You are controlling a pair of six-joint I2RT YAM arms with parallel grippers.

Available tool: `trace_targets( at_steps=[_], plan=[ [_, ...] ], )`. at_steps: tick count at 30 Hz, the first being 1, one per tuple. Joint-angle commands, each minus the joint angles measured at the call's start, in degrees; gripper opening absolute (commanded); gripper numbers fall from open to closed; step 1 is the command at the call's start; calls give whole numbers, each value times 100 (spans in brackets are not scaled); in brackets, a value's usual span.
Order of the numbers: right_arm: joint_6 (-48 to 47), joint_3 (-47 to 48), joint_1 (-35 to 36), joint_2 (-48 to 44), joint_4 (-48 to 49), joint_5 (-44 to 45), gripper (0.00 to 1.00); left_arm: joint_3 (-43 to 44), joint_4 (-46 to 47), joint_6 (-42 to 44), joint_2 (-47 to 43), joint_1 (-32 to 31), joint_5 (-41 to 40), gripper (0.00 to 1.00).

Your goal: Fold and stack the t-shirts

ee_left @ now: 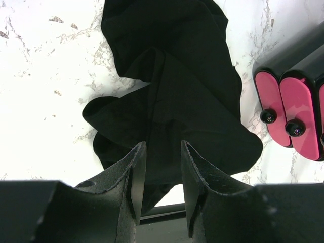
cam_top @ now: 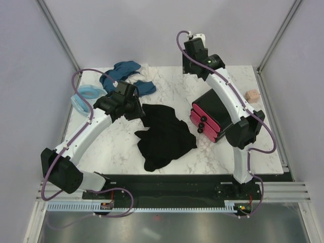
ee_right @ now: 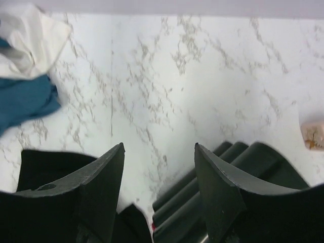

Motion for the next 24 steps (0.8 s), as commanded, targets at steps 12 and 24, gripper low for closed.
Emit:
trace_targets(
  at_steps=[12,24],
  plan=[
    [-282,342,-924,1370,720,-53,64,-175,-269,-237,-394,28,39,40],
    [-107,-377,-1241,1101,-44,227,39,-114,-252,-219,-105,28,126,40]
  ],
)
